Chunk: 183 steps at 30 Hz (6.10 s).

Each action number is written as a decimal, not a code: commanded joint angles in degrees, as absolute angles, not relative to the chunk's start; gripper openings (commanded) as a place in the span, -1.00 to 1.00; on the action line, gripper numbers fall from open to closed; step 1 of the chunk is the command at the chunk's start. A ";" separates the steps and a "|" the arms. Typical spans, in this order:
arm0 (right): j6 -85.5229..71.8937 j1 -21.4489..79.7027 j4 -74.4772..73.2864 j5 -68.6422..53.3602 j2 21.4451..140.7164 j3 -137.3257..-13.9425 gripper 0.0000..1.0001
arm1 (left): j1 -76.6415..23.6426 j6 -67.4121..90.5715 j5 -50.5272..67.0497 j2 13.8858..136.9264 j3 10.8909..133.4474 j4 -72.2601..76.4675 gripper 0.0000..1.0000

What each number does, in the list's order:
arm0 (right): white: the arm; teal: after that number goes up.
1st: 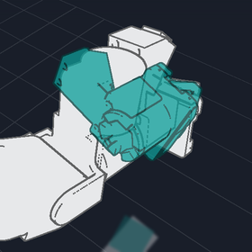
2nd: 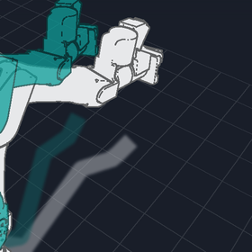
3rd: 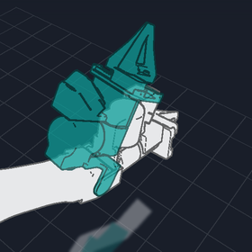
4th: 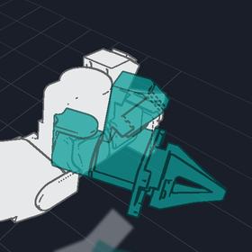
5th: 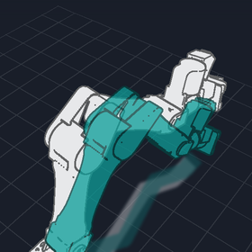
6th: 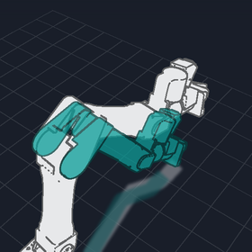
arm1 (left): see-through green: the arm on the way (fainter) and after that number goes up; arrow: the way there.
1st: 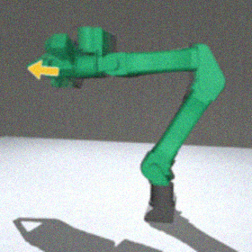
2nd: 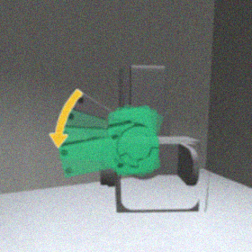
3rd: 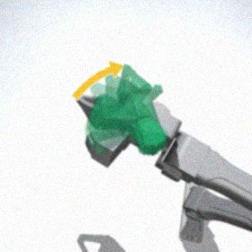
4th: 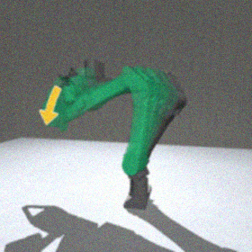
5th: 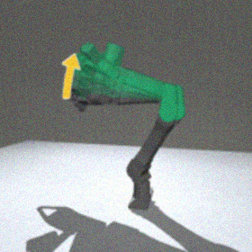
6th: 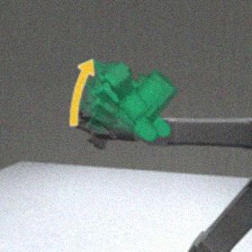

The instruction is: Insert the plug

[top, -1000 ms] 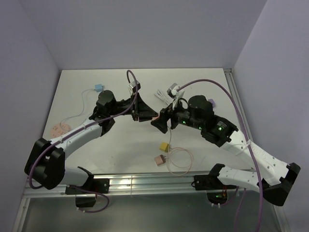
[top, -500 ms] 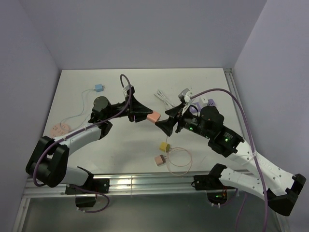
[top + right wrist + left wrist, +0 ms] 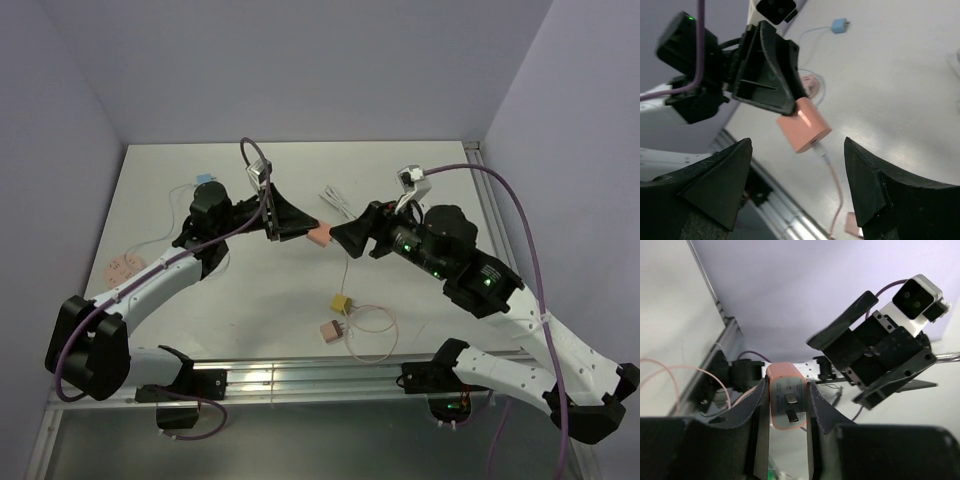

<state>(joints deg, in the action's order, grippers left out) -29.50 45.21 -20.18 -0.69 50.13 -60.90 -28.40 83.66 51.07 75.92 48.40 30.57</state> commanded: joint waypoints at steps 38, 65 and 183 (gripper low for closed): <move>-49.83 44.56 -10.55 -6.24 45.52 -55.55 0.23 | -27.60 88.07 49.83 73.39 47.28 45.01 -0.99; -51.14 32.78 1.30 -32.25 53.17 -52.91 0.59 | -27.60 88.24 51.59 72.51 47.46 46.58 -0.99; -86.05 6.33 -73.83 10.28 118.21 -107.67 -1.00 | -23.55 48.78 20.48 55.46 55.28 -12.39 0.99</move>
<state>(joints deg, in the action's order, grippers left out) -85.58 7.03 -74.37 7.22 118.50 -108.18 -23.33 50.00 19.25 55.07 55.57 -15.14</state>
